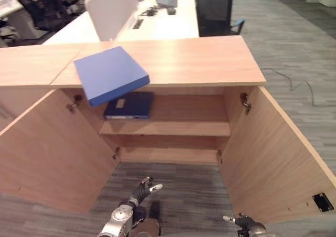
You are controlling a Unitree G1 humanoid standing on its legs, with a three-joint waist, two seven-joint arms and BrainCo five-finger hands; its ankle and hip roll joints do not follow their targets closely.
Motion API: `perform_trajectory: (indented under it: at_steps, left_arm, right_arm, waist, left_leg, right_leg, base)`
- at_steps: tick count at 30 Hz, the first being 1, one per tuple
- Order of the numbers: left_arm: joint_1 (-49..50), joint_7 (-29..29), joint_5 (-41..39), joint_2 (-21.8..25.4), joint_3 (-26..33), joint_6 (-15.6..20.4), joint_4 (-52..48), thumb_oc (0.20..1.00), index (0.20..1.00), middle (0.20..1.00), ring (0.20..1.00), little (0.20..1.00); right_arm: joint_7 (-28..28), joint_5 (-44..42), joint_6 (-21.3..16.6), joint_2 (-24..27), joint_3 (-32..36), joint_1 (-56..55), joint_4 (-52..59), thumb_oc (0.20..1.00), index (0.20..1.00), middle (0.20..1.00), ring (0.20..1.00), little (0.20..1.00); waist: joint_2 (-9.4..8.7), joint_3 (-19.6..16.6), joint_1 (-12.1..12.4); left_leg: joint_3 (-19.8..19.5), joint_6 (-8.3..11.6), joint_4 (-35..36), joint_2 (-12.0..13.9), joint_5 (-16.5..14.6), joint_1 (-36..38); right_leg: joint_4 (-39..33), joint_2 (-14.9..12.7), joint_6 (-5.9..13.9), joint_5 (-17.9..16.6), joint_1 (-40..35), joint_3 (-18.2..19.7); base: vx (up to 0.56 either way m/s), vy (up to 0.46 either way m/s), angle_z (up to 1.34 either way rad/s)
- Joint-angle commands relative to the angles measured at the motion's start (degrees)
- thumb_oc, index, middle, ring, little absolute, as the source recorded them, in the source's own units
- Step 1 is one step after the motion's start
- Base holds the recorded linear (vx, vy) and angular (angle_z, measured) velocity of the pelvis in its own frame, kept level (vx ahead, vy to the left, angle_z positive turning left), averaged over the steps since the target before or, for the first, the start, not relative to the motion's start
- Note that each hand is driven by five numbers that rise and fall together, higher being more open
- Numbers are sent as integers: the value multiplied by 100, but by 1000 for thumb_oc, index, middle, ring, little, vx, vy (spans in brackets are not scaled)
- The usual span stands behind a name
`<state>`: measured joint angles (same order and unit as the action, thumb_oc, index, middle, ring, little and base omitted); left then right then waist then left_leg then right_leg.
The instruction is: Put the empty folder in the office cabinet
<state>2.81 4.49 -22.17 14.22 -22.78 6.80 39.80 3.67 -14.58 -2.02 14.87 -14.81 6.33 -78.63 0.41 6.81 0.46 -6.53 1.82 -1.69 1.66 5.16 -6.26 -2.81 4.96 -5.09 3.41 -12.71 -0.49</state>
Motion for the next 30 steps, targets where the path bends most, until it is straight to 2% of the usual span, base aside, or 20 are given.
perform_trajectory:
  at_steps: [1,2,4,6,14,19,24,29,30]
  left_arm:
    - [-36,50,-94,191,-37,244,-557,1000,1000,1000,1000,1000]
    - [-13,39,-6,276,-13,247,-716,1000,1000,1000,1000,1000]
    - [-16,33,19,325,0,241,-792,1000,1000,1000,1000,1000]
    - [-20,-4,71,377,46,226,-881,1000,1000,1000,1000,1000]
    - [-37,-151,348,391,151,128,-782,1000,1000,1000,1000,1000]
    - [14,-203,467,374,231,24,-664,1000,1000,1000,1000,1000]
    - [114,-335,835,320,445,-159,119,1000,1000,1000,1000,1000]
    - [316,-422,553,308,834,-227,421,1000,1000,1000,1000,1000]
    - [462,-567,286,366,1146,-193,236,1000,1000,1000,1000,1000]
  right_arm:
    - [-37,11,-111,-28,189,-30,158,1000,1000,1000,1000,1000]
    - [-58,80,-108,-63,195,-62,177,1000,1000,1000,1000,1000]
    - [-62,97,-105,-73,197,-60,184,1000,1000,1000,1000,1000]
    - [-62,141,-99,-108,185,-19,252,1000,1000,1000,1000,1000]
    - [-71,217,-44,-208,121,-41,445,1000,1000,1000,1000,1000]
    - [-53,290,1,-255,85,-76,486,1000,1000,1000,1000,1000]
    - [-72,427,73,-258,-20,-79,563,1000,1000,1000,1000,1000]
    - [-86,542,121,-224,-93,-65,648,1000,1000,1000,1000,1000]
    - [-87,559,141,-209,-91,-104,683,1000,1000,1000,1000,1000]
  waist:
    - [33,-72,226]
    - [33,-114,225]
    - [33,-123,235]
    - [49,-133,231]
    - [15,-186,246]
    - [-27,-207,282]
    - [-56,-196,412]
    - [-70,-201,528]
    - [-77,-229,547]
  left_leg:
    - [131,54,-204,104,-174,168]
    - [261,-62,-131,13,-287,312]
    - [336,-112,-71,-24,-334,395]
    - [529,-259,-57,-139,-506,500]
    - [744,-495,101,-365,-664,641]
    - [737,-570,218,-452,-679,702]
    - [844,-584,346,-442,-676,783]
    - [905,-505,451,-362,-600,820]
    - [881,-454,565,-330,-531,891]
  right_leg:
    - [552,-971,699,202,465,-506]
    - [535,-1101,808,156,471,-421]
    - [549,-1153,851,131,494,-364]
    - [604,-1310,984,44,594,-288]
    - [573,-1537,1202,-208,733,-226]
    - [585,-1608,1255,-306,770,-318]
    - [487,-1645,1295,-377,779,-635]
    - [204,-1585,1280,-451,715,-876]
    - [69,-1545,1263,-440,617,-940]
  base:
    - [176,251,-21]
    - [215,319,-5]
    - [128,244,-38]
    - [93,278,-39]
    - [35,171,-28]
    - [3,88,1]
    - [-5,2,-1]
    - [-24,-79,-23]
    - [-6,-156,-4]
